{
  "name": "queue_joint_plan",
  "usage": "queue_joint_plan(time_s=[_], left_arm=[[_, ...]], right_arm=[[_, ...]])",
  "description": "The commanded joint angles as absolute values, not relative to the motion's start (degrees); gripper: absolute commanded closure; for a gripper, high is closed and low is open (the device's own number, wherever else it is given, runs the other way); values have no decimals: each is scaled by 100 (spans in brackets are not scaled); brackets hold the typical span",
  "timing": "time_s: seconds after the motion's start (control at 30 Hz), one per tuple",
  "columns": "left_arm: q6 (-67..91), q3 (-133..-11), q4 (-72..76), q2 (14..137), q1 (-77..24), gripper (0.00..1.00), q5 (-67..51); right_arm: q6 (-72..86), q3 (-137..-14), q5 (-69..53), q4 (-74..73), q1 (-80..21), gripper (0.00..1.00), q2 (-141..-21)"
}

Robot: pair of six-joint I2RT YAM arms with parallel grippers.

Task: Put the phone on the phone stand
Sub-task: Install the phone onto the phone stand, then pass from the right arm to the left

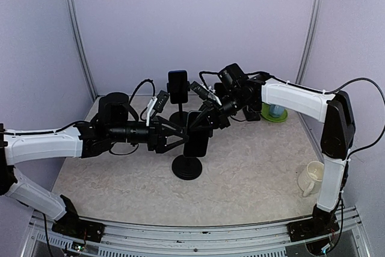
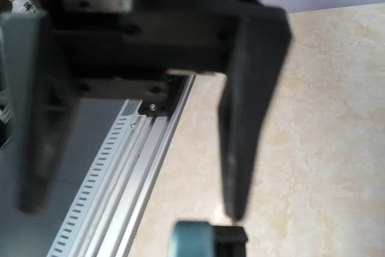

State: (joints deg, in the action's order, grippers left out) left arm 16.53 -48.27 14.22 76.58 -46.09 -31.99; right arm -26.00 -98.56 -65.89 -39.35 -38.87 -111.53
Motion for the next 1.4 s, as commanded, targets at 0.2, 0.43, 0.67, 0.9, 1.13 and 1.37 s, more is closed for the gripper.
queue_joint_plan(time_s=[0.2,0.43,0.67,0.9,1.13,1.37], left_arm=[[1809,-4460,1729,6943,-4693,12,-2657],[1912,-4248,1690,6786,-4711,11,-2265],[1920,-4234,1679,6842,-4742,10,-2138],[1938,-4245,1686,6904,-4763,10,-2053],[1949,-4304,1616,7008,-4764,10,-1931],[1947,-4401,1577,7138,-4764,11,-1851]], right_arm=[[-2278,-9831,-5656,-4375,-3736,93,-11483],[-2245,-10037,-5647,-4475,-3964,87,-11602],[-1970,-10037,-5673,-4282,-4040,73,-11527],[-1756,-10085,-5525,-4149,-4068,62,-11348],[-1447,-10081,-5300,-3934,-4068,52,-11195],[-1009,-10006,-5078,-3519,-4069,50,-11173]])
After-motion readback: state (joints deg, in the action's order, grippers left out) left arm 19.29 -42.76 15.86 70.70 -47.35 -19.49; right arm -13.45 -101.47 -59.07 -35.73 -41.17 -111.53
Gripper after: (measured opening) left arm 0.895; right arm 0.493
